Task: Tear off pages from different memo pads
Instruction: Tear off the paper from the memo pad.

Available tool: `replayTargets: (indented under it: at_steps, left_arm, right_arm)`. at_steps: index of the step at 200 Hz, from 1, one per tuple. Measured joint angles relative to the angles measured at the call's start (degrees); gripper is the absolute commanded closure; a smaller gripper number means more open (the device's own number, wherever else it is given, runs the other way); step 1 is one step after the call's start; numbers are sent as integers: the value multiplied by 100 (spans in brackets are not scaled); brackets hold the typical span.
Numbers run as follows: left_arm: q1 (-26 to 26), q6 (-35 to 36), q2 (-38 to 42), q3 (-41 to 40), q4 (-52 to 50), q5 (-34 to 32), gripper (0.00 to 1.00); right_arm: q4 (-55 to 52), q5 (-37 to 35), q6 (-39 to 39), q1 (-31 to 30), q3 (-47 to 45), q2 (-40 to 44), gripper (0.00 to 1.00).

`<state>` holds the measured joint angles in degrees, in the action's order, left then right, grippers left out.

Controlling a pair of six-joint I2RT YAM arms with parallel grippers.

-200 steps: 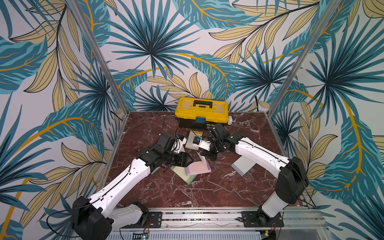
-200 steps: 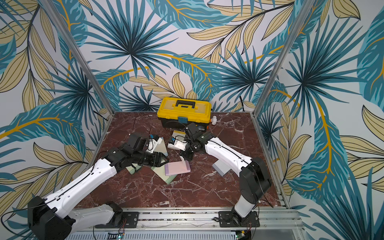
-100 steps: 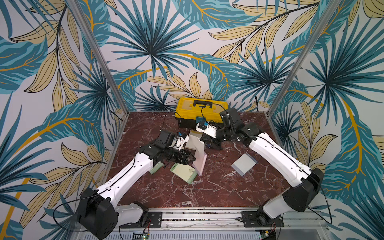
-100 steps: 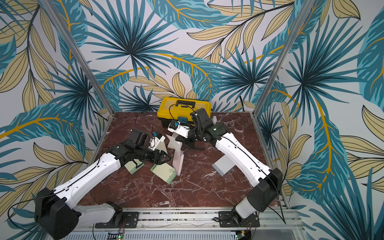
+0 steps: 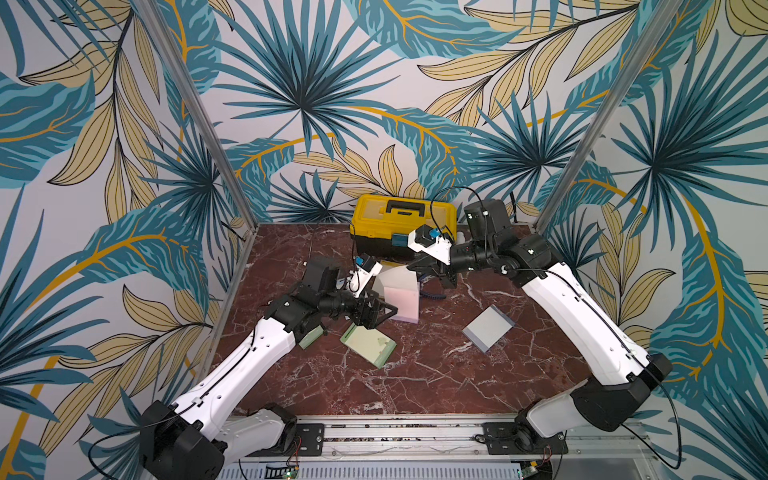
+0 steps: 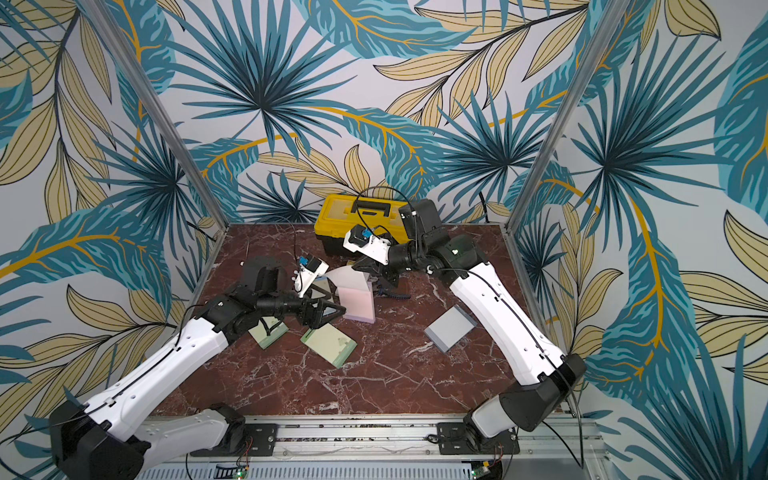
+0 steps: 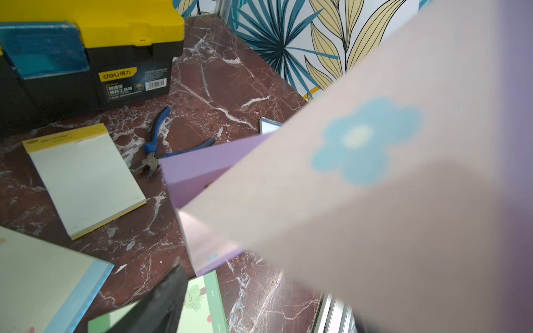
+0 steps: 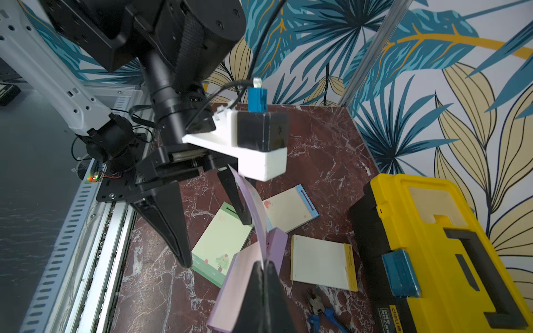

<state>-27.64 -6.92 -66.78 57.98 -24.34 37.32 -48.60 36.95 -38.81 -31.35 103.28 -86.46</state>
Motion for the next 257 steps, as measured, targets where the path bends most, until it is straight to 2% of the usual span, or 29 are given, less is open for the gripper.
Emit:
replayTargets:
  at_steps: [55,88,127,148,170,185,257]
  left_arm:
    - [20,210,-254,-144,455,-179,12]
    - [83,313,-328,-144,577,170,17]
    - [85,-280,-444,-234,1829,885,22]
    - [85,-518,-638,-232,2312,929,19]
    - [85,-566,-802,-225,2496,852,22]
    - [81,-590,-901,-199,2529,800,27]
    - [-31,-1196,-975,-260,3613,892,72]
  right_arm:
    - [-15,525,109,90,133,50,100]
    - [179,870,365,337,133,109,100]
    - [671,1235,831,599,133,234,100]
    - [1043,1438,1143,713,125,267,100]
    - [1377,1609,1451,809,120,275,100]
    - [1539,1687,1628,850,118,275,100]
    - [1974,1657,2216,911,-63,369,100]
